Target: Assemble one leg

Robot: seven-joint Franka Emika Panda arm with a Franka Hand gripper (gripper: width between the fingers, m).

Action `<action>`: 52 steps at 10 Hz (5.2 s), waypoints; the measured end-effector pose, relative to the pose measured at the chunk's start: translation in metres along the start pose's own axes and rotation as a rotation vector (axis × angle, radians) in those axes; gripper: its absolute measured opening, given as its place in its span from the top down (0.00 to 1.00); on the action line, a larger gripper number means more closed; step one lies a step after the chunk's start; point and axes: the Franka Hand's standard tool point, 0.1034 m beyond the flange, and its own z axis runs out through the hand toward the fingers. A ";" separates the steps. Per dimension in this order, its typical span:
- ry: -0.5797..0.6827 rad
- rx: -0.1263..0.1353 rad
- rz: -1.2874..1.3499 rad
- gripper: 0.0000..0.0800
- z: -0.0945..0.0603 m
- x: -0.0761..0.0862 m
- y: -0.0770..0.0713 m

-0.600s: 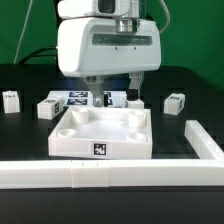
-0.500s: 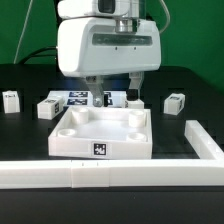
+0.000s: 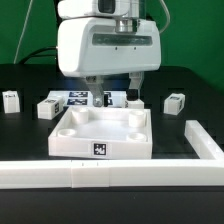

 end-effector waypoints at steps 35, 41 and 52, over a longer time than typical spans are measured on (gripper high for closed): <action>-0.174 0.159 -0.629 0.73 0.048 -0.092 -0.112; -0.174 0.159 -0.629 0.93 0.048 -0.092 -0.112; -0.160 0.157 -0.792 0.93 0.053 -0.058 -0.111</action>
Offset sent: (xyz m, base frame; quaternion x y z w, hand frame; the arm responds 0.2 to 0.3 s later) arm -0.0164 0.0099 0.0000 -0.0447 -0.0818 -0.2318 0.9683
